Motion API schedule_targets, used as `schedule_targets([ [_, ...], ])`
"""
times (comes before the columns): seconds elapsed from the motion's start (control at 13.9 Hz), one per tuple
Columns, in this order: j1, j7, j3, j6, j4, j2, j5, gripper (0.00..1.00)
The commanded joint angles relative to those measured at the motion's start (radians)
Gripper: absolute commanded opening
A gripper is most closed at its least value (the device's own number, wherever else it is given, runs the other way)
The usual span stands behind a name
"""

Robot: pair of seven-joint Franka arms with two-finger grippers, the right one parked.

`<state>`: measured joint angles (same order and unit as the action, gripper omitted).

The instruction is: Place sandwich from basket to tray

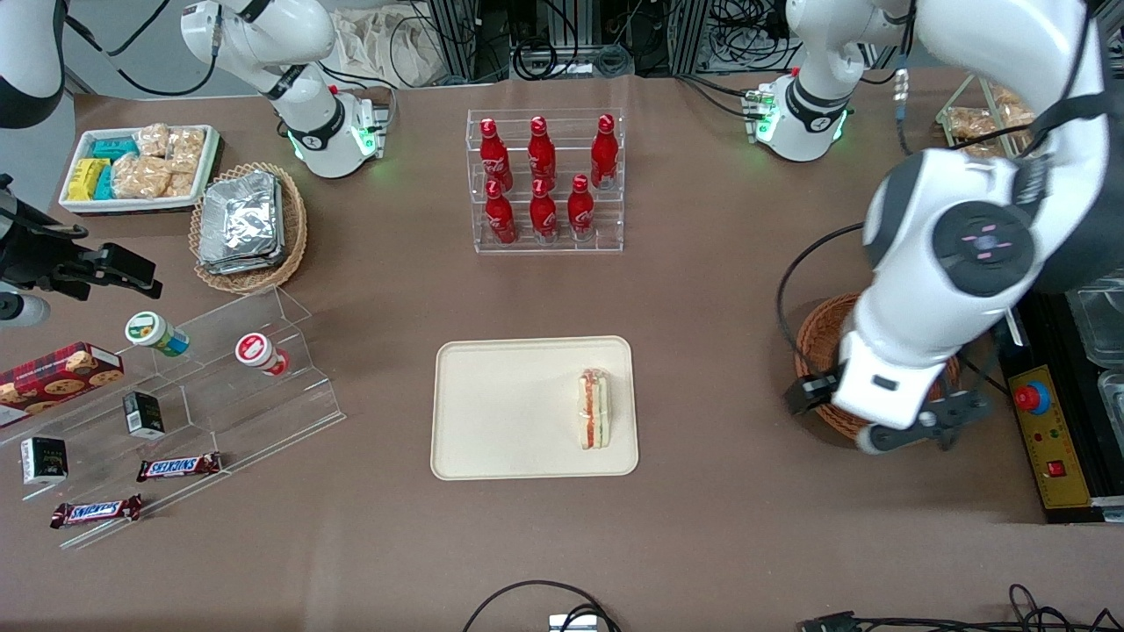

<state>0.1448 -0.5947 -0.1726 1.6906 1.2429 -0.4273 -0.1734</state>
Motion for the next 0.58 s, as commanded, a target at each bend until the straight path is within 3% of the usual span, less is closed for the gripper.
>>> schedule_targets([
  [0.0,-0.04,0.099,-0.01,-0.051,0.047,0.067,0.02,1.0],
  [0.5,-0.126,0.39,0.034,-0.081,0.266,0.333,0.064,1.0],
])
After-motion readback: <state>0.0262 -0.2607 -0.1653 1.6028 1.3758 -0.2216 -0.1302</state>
